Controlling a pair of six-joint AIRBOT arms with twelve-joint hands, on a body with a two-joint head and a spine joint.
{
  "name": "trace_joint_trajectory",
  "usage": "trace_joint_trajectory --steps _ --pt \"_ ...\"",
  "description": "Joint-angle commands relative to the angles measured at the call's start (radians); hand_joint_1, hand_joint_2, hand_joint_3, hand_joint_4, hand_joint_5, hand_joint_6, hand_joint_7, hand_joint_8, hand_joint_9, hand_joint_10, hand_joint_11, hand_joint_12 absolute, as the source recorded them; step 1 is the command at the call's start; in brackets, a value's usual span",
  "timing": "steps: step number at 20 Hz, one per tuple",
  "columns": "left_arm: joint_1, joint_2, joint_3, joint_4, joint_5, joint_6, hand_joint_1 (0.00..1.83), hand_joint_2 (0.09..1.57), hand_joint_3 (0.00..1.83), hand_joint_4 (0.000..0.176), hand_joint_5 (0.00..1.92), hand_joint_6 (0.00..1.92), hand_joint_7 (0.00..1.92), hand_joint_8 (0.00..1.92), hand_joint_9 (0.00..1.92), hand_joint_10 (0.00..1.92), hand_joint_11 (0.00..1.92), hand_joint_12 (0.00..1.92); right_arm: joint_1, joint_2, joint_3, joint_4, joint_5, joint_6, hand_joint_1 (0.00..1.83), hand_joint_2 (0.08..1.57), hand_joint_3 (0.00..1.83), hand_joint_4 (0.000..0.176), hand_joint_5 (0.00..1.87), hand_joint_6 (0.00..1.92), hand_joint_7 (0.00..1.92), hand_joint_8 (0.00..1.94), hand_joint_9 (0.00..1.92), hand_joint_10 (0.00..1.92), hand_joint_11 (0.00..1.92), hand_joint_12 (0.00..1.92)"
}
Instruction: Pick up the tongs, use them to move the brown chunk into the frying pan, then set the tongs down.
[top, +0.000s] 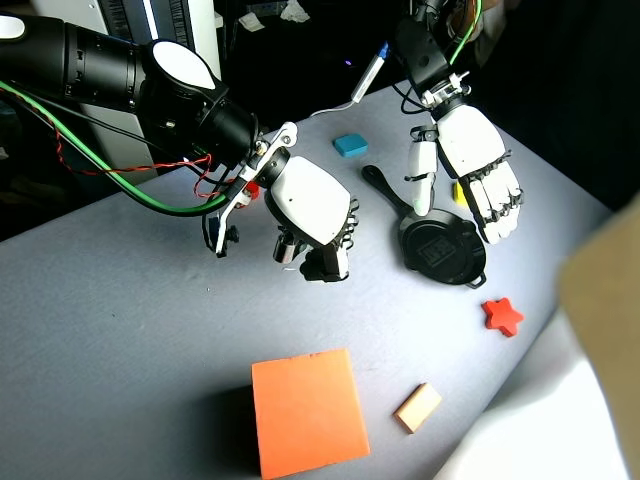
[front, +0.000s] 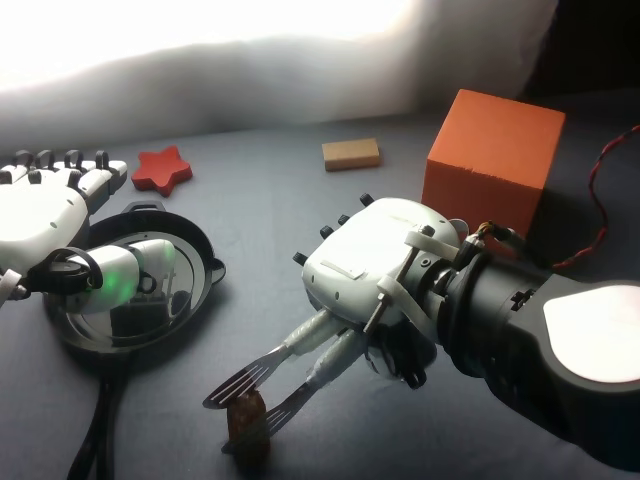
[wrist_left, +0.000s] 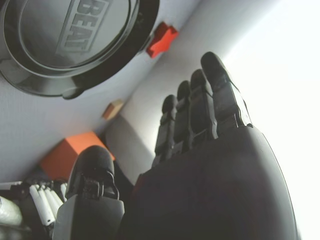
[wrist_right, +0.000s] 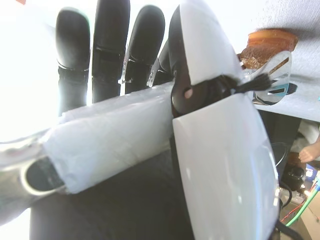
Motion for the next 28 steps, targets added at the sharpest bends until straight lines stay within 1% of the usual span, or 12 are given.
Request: trace_joint_trajectory --steps 1,5,12,17,18,19,20,21,24,25,26,28 --pt "-0.001 0.005 0.007 0.048 -0.09 0.0 0.0 1.3 0.0 0.017 0.05 0.0 0.07 0.0 0.08 0.0 0.0 0.4 0.011 0.007 -0.001 -0.064 -0.017 -0.001 1.23 1.1 0.0 0.005 0.98 1.07 1.07 0.83 1.15 0.62 0.77 1.39" --pt "-0.001 0.005 0.007 0.048 -0.09 0.0 0.0 1.3 0.0 0.012 0.07 0.01 0.09 0.01 0.09 0.01 0.0 0.43 -0.005 0.007 -0.001 -0.064 -0.016 -0.002 1.23 1.1 0.0 0.002 0.98 1.07 1.06 0.83 1.15 0.61 0.78 1.38" --pt "-0.002 0.005 0.008 0.047 -0.09 0.0 0.0 1.3 0.0 0.018 0.08 0.01 0.11 0.0 0.12 0.01 0.0 0.52 -0.018 -0.002 -0.001 -0.064 -0.003 -0.006 1.23 1.1 0.0 0.004 0.97 1.07 1.07 0.82 1.15 0.62 0.77 1.41" --pt "-0.004 0.005 0.007 0.047 -0.09 -0.001 0.0 1.31 0.0 0.018 0.08 0.0 0.11 0.0 0.11 0.01 0.0 0.44 -0.011 0.0 -0.001 -0.064 -0.004 -0.008 1.23 1.1 0.0 0.003 0.97 1.08 1.07 0.83 1.14 0.63 0.76 1.41" --pt "-0.004 0.005 0.006 0.047 -0.09 -0.002 0.0 1.31 0.0 0.022 0.08 0.0 0.12 0.01 0.13 0.01 0.0 0.5 -0.009 0.001 -0.001 -0.064 -0.004 -0.008 1.24 1.09 0.0 0.013 1.01 0.99 1.1 0.79 1.16 0.63 0.79 1.4" --pt "-0.005 0.005 0.006 0.047 -0.09 -0.002 0.0 1.3 0.0 0.022 0.05 0.0 0.12 0.0 0.12 0.01 0.0 0.47 -0.006 0.001 -0.001 -0.064 -0.004 -0.009 1.23 1.09 0.0 0.005 0.98 1.0 1.11 0.81 1.16 0.64 0.78 1.43" --pt "-0.005 0.005 0.006 0.047 -0.09 -0.002 0.0 1.31 0.0 0.021 0.06 0.0 0.11 0.0 0.11 0.0 0.0 0.47 -0.004 0.001 -0.001 -0.064 -0.004 -0.009 1.23 1.1 0.0 0.017 0.97 1.04 1.07 0.87 1.15 0.66 0.78 1.45" --pt "-0.005 0.005 0.006 0.047 -0.09 -0.002 0.0 1.31 0.0 0.02 0.06 0.0 0.09 0.0 0.08 0.01 0.0 0.37 -0.001 0.001 -0.001 -0.064 -0.004 -0.009 1.22 1.1 0.0 0.019 0.97 1.04 1.07 0.88 1.15 0.68 0.81 1.44" --pt "-0.006 0.005 0.005 0.047 -0.09 -0.003 0.0 1.3 0.0 0.017 0.06 0.0 0.1 0.01 0.1 0.01 0.0 0.46 -0.002 0.001 -0.001 -0.064 -0.003 -0.01 1.22 1.1 0.0 0.009 0.95 1.03 1.09 0.87 1.15 0.72 0.83 1.43" --pt "-0.006 0.005 0.005 0.047 -0.09 -0.003 0.0 1.29 0.0 0.02 0.05 0.0 0.09 0.0 0.1 0.01 0.0 0.46 -0.003 0.001 -0.001 -0.064 -0.003 -0.011 1.23 1.09 0.0 0.005 0.97 1.0 1.11 0.85 1.16 0.72 0.84 1.42" --pt "-0.006 0.005 0.004 0.046 -0.09 -0.003 0.0 1.29 0.0 0.02 0.08 0.01 0.13 0.01 0.13 0.02 0.0 0.56 -0.003 0.001 -0.001 -0.064 -0.003 -0.011 1.14 1.13 0.0 0.0 0.96 1.04 1.16 0.62 1.17 0.71 0.84 1.42" --pt "-0.005 0.005 0.004 0.046 -0.09 -0.002 0.0 1.3 0.0 0.018 0.07 0.0 0.11 0.0 0.12 0.01 0.0 0.6 -0.001 0.002 -0.001 -0.064 -0.003 -0.014 1.1 1.14 0.0 0.0 0.94 1.07 1.26 0.39 1.19 0.72 0.85 1.42"
